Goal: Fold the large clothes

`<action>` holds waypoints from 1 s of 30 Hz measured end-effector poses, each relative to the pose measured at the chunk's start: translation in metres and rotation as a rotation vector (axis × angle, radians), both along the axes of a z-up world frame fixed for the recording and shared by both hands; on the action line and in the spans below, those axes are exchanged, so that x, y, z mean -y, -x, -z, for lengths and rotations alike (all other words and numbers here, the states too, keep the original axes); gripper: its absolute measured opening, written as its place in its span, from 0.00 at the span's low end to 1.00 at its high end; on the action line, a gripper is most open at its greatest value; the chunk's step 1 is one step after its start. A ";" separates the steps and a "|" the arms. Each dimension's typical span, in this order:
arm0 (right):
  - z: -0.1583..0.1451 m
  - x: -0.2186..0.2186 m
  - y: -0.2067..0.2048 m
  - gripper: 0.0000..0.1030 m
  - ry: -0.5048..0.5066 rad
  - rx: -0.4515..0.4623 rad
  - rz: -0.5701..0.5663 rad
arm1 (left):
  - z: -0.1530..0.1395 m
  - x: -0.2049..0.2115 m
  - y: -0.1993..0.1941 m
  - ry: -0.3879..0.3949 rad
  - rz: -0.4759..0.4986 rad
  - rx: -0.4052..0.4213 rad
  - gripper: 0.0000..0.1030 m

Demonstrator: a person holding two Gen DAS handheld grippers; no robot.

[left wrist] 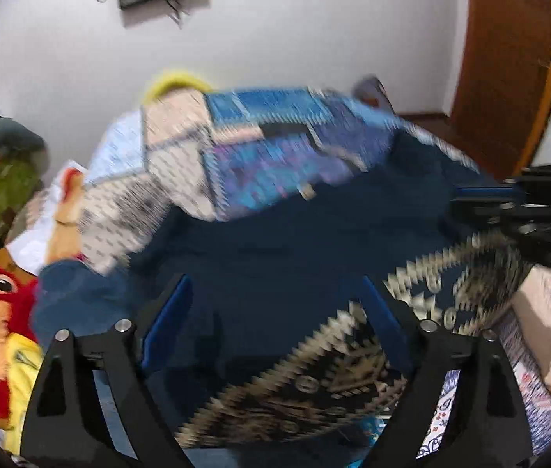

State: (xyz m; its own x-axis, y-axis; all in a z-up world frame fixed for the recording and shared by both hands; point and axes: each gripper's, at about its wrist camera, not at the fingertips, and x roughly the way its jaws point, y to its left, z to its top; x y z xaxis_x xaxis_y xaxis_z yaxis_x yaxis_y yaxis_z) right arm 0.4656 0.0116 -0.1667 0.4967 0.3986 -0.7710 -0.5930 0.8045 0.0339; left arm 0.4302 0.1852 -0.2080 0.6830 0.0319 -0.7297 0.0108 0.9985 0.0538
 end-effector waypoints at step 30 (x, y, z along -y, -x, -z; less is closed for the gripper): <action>0.047 0.186 0.025 1.00 0.074 -0.085 0.354 | 0.053 -0.128 0.104 0.190 -0.357 -0.083 0.90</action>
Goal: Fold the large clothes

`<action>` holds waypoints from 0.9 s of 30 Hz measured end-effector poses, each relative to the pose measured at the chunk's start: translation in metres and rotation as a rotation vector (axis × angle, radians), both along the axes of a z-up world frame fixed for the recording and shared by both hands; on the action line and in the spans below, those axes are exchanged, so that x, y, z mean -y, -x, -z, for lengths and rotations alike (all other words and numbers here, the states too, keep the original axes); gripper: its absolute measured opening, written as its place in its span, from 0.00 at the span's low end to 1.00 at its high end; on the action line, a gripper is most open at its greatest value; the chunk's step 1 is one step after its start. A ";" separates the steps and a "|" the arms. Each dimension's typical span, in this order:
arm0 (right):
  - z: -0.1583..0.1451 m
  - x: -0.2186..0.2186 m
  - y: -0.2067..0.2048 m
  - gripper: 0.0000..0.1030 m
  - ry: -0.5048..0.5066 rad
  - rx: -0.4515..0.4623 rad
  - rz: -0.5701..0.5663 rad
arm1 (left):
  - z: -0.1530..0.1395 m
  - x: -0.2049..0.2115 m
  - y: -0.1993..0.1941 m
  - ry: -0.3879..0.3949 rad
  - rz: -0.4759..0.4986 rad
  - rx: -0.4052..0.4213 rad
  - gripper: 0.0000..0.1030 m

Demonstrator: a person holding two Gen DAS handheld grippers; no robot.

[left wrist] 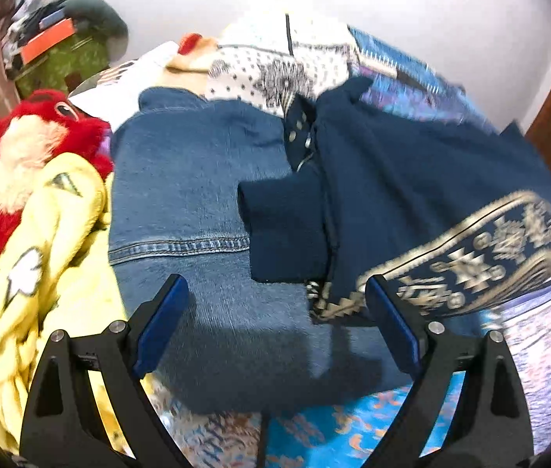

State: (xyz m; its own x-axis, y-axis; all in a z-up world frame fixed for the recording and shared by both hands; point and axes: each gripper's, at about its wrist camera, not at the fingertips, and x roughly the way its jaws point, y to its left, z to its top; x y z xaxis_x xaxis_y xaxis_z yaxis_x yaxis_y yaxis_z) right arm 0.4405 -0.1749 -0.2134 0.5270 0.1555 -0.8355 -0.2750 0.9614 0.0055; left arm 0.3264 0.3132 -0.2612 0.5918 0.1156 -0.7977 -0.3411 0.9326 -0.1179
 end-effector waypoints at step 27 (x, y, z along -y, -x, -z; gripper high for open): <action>0.034 -0.117 -0.011 1.00 -0.078 -0.042 -0.160 | 0.077 0.033 -0.023 0.904 -0.003 0.290 0.85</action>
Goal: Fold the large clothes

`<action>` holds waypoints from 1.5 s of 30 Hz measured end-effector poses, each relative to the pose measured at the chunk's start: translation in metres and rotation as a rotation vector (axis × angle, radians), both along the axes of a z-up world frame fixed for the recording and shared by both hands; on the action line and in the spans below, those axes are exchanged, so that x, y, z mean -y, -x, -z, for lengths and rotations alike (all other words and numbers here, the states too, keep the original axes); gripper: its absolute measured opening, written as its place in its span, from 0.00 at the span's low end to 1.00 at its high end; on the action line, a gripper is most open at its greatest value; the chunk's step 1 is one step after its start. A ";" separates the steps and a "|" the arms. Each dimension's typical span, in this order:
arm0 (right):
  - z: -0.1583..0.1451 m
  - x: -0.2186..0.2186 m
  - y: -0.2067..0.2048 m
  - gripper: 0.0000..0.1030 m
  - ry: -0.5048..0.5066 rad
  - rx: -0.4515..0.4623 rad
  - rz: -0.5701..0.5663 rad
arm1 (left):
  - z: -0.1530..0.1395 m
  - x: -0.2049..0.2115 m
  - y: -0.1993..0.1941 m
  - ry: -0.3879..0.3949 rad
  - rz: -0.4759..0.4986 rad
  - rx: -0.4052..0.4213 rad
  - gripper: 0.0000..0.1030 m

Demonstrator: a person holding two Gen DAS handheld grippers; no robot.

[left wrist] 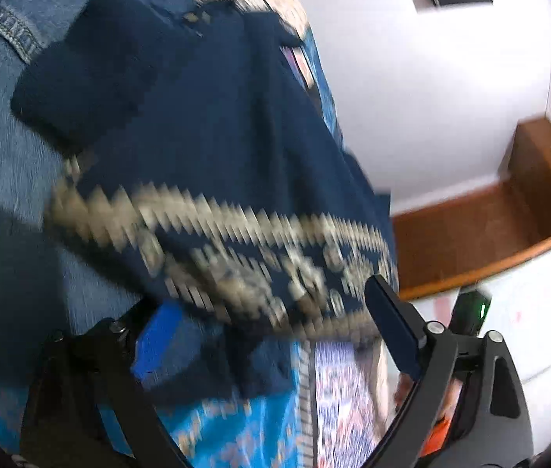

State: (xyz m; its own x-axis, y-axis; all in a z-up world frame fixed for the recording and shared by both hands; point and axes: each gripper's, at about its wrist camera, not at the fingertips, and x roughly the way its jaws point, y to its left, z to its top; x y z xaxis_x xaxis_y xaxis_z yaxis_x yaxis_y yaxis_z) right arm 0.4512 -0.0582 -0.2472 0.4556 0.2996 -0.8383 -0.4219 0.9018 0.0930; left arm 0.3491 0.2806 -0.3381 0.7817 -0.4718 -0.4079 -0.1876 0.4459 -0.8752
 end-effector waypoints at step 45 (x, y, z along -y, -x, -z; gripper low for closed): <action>-0.066 0.032 0.020 1.00 -0.191 -0.098 0.086 | -0.200 0.159 -0.111 -0.806 -0.084 0.132 0.14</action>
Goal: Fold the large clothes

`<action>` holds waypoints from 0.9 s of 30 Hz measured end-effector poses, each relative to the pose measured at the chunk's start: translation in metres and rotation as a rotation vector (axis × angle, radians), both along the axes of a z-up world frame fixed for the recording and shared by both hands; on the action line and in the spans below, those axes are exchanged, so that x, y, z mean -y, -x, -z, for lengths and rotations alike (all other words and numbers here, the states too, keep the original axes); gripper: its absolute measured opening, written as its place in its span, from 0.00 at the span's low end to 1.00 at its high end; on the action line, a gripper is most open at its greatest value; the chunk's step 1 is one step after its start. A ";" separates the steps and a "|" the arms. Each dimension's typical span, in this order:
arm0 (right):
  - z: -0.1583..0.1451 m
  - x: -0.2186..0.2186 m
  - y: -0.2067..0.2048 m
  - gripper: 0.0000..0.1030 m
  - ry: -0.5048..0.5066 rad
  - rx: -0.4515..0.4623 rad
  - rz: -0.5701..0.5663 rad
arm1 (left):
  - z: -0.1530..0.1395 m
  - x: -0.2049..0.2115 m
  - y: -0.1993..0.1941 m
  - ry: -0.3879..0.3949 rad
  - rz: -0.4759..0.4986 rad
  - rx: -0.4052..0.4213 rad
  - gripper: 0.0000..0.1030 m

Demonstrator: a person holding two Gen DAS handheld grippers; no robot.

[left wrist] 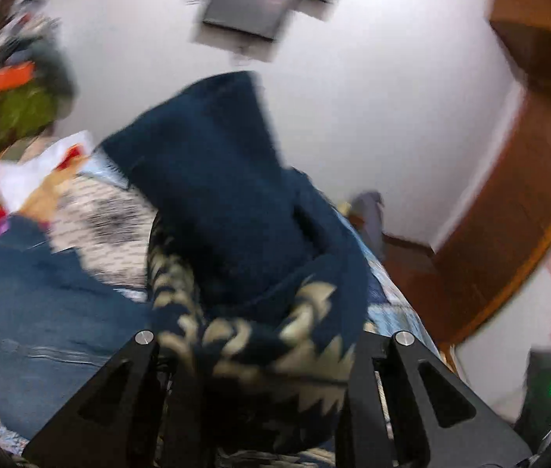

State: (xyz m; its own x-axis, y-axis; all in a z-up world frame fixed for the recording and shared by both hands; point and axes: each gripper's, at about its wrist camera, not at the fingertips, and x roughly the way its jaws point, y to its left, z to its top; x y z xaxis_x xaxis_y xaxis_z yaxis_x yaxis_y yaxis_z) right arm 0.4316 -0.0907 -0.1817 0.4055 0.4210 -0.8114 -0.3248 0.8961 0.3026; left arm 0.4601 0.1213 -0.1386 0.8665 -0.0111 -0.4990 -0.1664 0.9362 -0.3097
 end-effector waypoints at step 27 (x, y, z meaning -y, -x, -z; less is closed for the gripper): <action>-0.064 0.059 0.039 1.00 0.025 0.141 0.007 | 0.007 0.012 0.097 -0.247 0.361 -0.202 0.92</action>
